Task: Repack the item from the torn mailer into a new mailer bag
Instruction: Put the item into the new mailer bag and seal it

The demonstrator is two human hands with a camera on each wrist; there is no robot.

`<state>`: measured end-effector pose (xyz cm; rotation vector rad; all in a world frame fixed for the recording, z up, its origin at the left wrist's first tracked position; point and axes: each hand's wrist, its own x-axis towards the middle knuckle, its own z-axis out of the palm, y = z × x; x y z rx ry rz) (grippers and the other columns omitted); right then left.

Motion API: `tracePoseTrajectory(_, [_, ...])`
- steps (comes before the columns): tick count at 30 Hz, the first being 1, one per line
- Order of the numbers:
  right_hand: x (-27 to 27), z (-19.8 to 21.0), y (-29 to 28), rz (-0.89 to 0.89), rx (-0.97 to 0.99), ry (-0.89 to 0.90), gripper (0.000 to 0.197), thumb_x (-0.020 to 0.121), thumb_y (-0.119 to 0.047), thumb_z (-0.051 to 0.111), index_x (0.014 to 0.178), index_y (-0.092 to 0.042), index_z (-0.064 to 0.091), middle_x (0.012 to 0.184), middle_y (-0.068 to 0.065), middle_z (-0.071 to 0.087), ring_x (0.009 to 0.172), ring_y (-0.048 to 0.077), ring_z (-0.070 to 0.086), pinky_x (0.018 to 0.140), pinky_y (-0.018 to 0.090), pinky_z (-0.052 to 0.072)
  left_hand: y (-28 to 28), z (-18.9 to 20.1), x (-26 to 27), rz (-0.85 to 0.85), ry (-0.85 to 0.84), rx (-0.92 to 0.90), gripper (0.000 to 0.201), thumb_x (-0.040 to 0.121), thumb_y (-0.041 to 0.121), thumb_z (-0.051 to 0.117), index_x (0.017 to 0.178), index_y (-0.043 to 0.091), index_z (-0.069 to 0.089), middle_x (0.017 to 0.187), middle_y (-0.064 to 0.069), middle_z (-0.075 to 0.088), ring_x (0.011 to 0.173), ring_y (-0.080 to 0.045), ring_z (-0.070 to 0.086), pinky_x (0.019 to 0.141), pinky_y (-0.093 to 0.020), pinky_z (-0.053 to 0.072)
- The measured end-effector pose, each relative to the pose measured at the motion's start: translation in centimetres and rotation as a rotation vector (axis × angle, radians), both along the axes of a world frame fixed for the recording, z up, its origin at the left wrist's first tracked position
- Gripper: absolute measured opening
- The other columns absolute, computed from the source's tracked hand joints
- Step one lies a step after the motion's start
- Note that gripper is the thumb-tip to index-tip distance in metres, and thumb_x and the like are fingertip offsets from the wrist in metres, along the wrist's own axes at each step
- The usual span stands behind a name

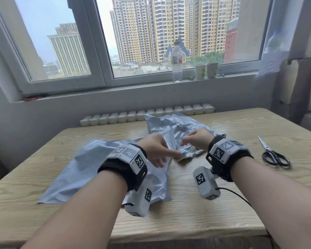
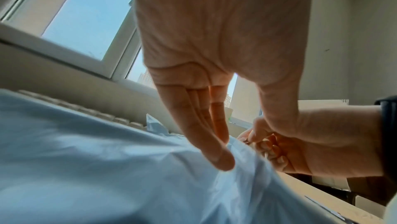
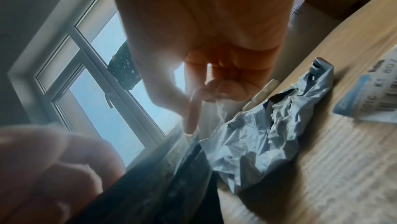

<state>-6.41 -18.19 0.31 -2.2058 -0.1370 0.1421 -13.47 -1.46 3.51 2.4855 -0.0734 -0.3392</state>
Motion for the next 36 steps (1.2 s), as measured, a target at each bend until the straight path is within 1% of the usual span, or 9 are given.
tracePoseTrajectory(2, [0.0,0.7,-0.3,0.015,0.016,-0.021,0.011,0.076,-0.021,0.071,0.076,-0.011,0.077,0.041,-0.009,0.048,0.045,0.009,0.036,0.044,0.021,0.032,-1.0,1.1,1.0,0.019,-0.050,0.093,0.054,0.075,0.053,0.074,0.084,0.000,0.071,0.075,-0.010,0.075,0.062,-0.017,0.071,0.060,-0.026,0.060])
tracePoseTrajectory(4, [0.1,1.1,-0.4,0.045,0.027,-0.028,0.018,0.076,-0.020,0.070,0.084,-0.005,0.077,0.052,-0.002,0.047,0.048,0.010,0.036,0.047,0.022,0.033,-2.2,2.0,1.7,0.010,-0.069,0.198,0.051,0.075,0.050,0.076,0.081,-0.001,0.071,0.074,-0.010,0.075,0.061,-0.017,0.071,0.065,-0.031,0.062])
tracePoseTrajectory(9, [0.7,1.6,-0.6,0.104,0.056,0.008,0.013,0.078,-0.019,0.073,0.086,-0.009,0.076,0.057,-0.003,0.047,0.050,0.010,0.038,0.049,0.021,0.034,-4.1,2.3,3.6,0.036,-0.119,0.402,0.024,0.078,0.016,0.074,0.093,-0.002,0.070,0.094,-0.016,0.074,0.090,-0.026,0.073,0.081,-0.040,0.060])
tracePoseTrajectory(12, [1.9,1.3,-1.6,0.064,0.045,-0.029,0.010,0.080,-0.019,0.075,0.087,-0.012,0.076,0.065,-0.005,0.060,0.058,0.008,0.049,0.054,0.020,0.040,-3.5,2.4,4.5,0.066,-0.047,0.390,0.020,0.076,0.010,0.073,0.091,-0.002,0.071,0.092,-0.015,0.075,0.089,-0.026,0.073,0.082,-0.040,0.060])
tracePoseTrajectory(15, [3.6,0.9,-3.2,-0.093,0.088,-0.026,0.004,0.078,-0.017,0.077,0.077,-0.014,0.074,0.072,0.001,0.068,0.062,0.013,0.056,0.061,0.025,0.047,-2.3,2.8,5.0,0.098,0.026,0.294,0.008,0.076,0.007,0.069,0.078,0.000,0.072,0.073,-0.012,0.073,0.070,-0.022,0.072,0.083,-0.041,0.059])
tracePoseTrajectory(22, [6.5,0.8,-5.9,-0.458,0.130,-0.060,0.016,0.071,-0.018,0.081,0.086,-0.014,0.078,0.091,0.006,0.074,0.090,0.022,0.067,0.082,0.026,0.051,-1.4,3.7,5.4,0.103,-0.005,0.205,0.010,0.083,0.012,0.068,0.085,0.003,0.071,0.062,-0.006,0.068,0.055,-0.014,0.064,0.075,-0.032,0.061])
tracePoseTrajectory(28, [6.7,-0.4,-8.4,-0.618,0.088,-0.071,0.010,0.078,-0.014,0.074,0.087,-0.010,0.076,0.085,0.005,0.073,0.072,0.018,0.064,0.072,0.023,0.049,-3.1,2.4,5.5,0.042,0.001,0.229,0.011,0.082,0.009,0.066,0.085,0.000,0.072,0.065,-0.007,0.070,0.059,-0.016,0.067,0.075,-0.033,0.061])
tracePoseTrajectory(32, [7.0,-1.0,-9.8,-0.685,0.018,-0.066,0.012,0.077,-0.012,0.074,0.084,-0.003,0.074,0.090,0.012,0.072,0.083,0.028,0.065,0.079,0.029,0.051,-3.5,2.2,5.3,0.011,0.012,0.233,0.008,0.083,0.010,0.067,0.084,0.004,0.072,0.063,-0.004,0.068,0.054,-0.012,0.064,0.072,-0.028,0.061])
tracePoseTrajectory(36, [7.0,-0.6,-11.6,-0.736,-0.053,-0.047,0.020,0.075,-0.015,0.075,0.087,0.001,0.070,0.095,0.013,0.071,0.081,0.028,0.059,0.071,0.028,0.045,-3.2,2.3,5.2,-0.001,0.003,0.286,0.008,0.081,0.009,0.065,0.076,0.006,0.071,0.061,-0.003,0.068,0.055,-0.012,0.063,0.074,-0.029,0.060])
